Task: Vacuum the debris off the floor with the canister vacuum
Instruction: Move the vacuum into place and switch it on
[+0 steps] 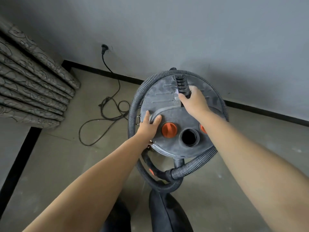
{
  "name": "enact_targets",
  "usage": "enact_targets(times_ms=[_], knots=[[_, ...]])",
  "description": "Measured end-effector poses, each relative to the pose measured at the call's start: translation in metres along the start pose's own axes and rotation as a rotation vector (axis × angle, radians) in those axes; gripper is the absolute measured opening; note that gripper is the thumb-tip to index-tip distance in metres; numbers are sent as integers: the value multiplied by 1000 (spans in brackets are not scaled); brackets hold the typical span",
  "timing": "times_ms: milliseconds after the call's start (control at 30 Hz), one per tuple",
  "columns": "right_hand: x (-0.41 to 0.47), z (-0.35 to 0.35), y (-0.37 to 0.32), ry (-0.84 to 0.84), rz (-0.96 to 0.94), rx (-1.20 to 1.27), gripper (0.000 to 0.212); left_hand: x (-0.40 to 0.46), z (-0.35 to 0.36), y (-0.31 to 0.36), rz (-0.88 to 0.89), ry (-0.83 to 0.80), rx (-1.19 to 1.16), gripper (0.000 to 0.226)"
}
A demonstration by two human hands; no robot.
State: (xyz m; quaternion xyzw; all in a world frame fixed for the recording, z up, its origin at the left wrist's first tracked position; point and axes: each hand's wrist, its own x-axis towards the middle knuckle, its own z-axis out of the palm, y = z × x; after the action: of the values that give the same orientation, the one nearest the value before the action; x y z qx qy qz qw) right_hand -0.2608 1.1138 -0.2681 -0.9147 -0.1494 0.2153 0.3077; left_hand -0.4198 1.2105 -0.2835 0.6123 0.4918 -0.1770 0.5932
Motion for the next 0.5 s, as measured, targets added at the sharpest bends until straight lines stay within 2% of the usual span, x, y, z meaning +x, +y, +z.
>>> enact_targets(times_ms=[33, 100, 133, 167, 267, 367, 500], knots=[[-17, -5, 2, 94, -102, 39, 11, -1, -5, -5, 21, -3, -32, 76], [-59, -14, 11, 304, -325, 74, 10, -5, -16, -18, 52, -5, -77, 70], [-85, -15, 19, 340, -441, 63, 11, -8, -20, -24, 60, -14, -86, 65], [-112, -12, 26, 304, -525, 34, 13, -10, -24, -29, 70, -26, -84, 60], [-186, 28, 61, -31, -612, -188, 15, -13, -31, -38, 108, -70, -37, 49], [-206, 81, 103, -508, -415, -597, 20, -10, -32, -40, 141, -77, 13, 48], [-179, 129, 138, -712, -292, -980, 44, -2, -31, -44, 186, -76, 149, 50]])
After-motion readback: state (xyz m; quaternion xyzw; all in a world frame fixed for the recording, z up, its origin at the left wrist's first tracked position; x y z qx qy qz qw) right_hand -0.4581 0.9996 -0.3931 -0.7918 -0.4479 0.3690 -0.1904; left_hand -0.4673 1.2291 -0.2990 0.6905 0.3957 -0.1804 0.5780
